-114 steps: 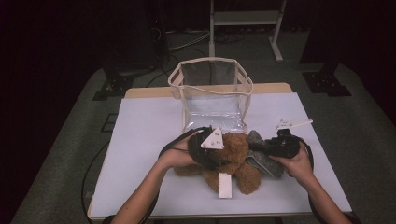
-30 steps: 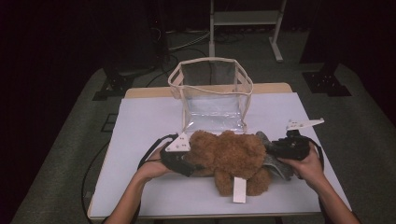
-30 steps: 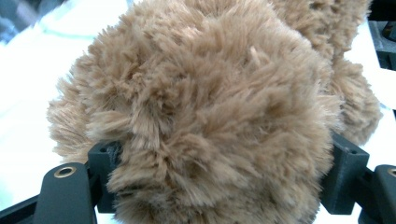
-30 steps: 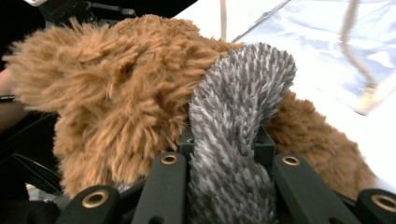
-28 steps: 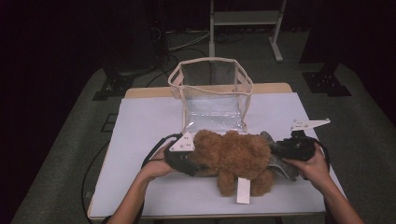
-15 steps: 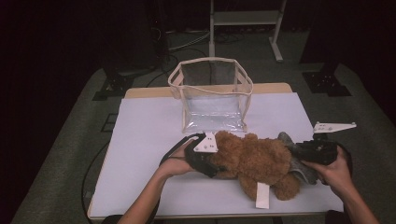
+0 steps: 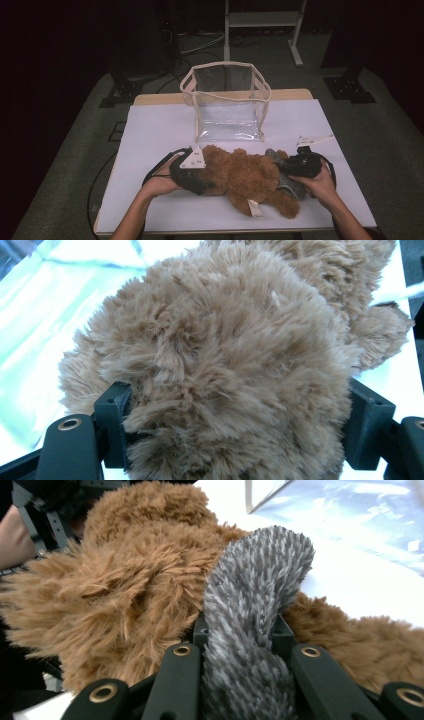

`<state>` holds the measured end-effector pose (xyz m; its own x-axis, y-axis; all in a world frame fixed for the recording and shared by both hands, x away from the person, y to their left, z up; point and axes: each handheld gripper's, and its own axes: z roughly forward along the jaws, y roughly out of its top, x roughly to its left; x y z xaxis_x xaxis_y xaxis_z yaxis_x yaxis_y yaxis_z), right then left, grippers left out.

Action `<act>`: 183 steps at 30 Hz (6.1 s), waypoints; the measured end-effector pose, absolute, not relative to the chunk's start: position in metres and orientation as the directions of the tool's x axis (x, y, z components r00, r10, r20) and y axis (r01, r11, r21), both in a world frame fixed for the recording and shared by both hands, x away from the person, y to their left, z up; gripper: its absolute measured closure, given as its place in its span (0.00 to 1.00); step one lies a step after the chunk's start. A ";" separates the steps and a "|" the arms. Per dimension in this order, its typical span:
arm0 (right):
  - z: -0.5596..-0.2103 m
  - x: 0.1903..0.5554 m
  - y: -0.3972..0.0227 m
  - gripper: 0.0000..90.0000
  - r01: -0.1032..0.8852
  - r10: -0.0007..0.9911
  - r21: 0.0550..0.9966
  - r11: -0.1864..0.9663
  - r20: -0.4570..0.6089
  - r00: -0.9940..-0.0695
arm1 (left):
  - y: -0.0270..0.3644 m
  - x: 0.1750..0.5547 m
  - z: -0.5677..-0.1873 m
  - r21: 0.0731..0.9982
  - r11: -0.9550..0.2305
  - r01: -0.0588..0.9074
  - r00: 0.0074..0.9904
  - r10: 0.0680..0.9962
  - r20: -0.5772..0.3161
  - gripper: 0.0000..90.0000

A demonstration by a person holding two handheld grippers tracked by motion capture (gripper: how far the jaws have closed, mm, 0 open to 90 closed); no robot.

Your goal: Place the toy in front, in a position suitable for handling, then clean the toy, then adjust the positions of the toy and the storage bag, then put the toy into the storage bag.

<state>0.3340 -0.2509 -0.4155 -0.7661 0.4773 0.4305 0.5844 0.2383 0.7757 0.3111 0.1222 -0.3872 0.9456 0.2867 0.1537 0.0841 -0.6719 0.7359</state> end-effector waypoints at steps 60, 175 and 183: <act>-0.423 0.303 -0.331 0.80 0.628 0.657 0.719 0.298 0.323 -0.681 | 0.138 0.307 -0.383 0.745 -0.664 0.064 0.944 0.282 0.171 0.10; -0.247 0.460 -0.121 0.42 0.211 0.232 0.783 0.585 0.088 -0.969 | 0.244 0.298 -0.364 0.818 -0.534 0.214 0.817 0.557 0.149 0.03; -0.248 0.486 -0.117 0.43 0.229 0.269 0.768 0.598 0.077 -0.960 | 0.244 0.297 -0.366 0.820 -0.527 0.223 0.816 0.561 0.138 0.03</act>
